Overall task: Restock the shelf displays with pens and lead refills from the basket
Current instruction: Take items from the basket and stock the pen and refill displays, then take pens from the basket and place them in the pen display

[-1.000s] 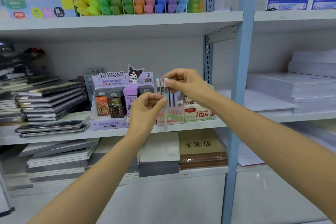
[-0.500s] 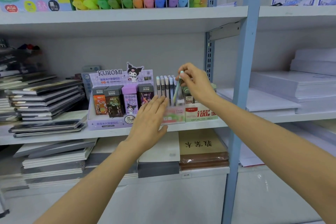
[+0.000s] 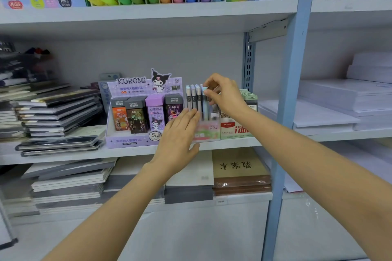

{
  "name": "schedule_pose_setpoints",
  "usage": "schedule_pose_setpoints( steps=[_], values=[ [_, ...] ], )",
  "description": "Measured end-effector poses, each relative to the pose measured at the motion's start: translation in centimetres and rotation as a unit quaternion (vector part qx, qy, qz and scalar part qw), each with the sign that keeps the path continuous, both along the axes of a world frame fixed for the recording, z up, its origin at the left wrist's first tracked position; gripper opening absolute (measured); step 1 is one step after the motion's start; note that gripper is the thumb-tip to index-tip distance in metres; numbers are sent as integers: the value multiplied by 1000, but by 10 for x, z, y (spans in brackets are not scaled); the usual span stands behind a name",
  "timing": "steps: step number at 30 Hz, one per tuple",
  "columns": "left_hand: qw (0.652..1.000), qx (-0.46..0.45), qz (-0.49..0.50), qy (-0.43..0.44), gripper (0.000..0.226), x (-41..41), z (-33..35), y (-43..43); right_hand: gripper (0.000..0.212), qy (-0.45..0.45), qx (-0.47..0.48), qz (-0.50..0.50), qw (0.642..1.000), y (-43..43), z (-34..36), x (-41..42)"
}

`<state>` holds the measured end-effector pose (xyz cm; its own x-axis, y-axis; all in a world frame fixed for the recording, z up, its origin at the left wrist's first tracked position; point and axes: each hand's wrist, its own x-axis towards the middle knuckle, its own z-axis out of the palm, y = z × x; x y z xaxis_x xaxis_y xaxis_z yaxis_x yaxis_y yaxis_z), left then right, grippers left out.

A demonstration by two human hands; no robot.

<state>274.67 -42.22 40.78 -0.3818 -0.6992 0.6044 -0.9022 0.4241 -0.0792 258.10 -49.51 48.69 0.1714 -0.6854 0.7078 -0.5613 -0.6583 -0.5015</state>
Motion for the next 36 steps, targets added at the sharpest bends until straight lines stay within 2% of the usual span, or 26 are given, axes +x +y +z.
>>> schedule_pose_setpoints(
  steps=[3, 6, 9, 11, 13, 16, 18, 20, 22, 25, 27, 29, 33, 36],
  values=[
    [1000, 5, -6, -2, 76, 1, 1, 1, 8, 50, -32, -65, 996, -1, -1, 4],
    [999, -7, -28, 18, 71, 2, 1, 6, 17, 44, -42, -79, 995, 8, -7, 5],
    [991, -88, -61, 75, 51, 7, -16, 16, 15, -3, -109, -7, 994, 34, -28, 8],
    [983, -126, -64, 119, 41, 11, -47, 24, 10, -6, -120, 52, 991, 53, -59, 12],
    [985, -96, -50, 136, 35, 17, -93, 32, 9, 6, -76, 108, 991, 66, -105, 19],
    [992, 28, -17, 125, 35, 30, -183, 47, 9, 46, 83, 147, 984, 76, -200, 28],
    [984, 137, 10, 112, 39, 40, -246, 63, 10, 88, 223, 156, 958, 78, -271, 30],
    [965, 251, 40, 64, 44, 48, -306, 82, 10, 160, 330, 171, 914, 82, -339, 27],
    [922, 378, 84, 6, 47, 58, -360, 101, 14, 235, 422, 191, 854, 91, -400, 21],
    [862, 489, 132, -17, 58, 79, -421, 129, 24, 320, 525, 196, 763, 111, -478, 10],
    [849, 513, 124, -16, 64, 88, -447, 144, 31, 349, 574, 188, 716, 126, -514, 5],
    [846, 522, 103, -27, 73, 92, -464, 155, 40, 372, 600, 184, 684, 140, -539, -1],
    [844, 529, 83, -34, 107, 90, -475, 165, 43, 414, 592, 181, 667, 155, -566, -6],
    [846, 526, 82, -32, 113, 87, -476, 166, 43, 418, 602, 186, 655, 152, -572, -4]
  ],
)
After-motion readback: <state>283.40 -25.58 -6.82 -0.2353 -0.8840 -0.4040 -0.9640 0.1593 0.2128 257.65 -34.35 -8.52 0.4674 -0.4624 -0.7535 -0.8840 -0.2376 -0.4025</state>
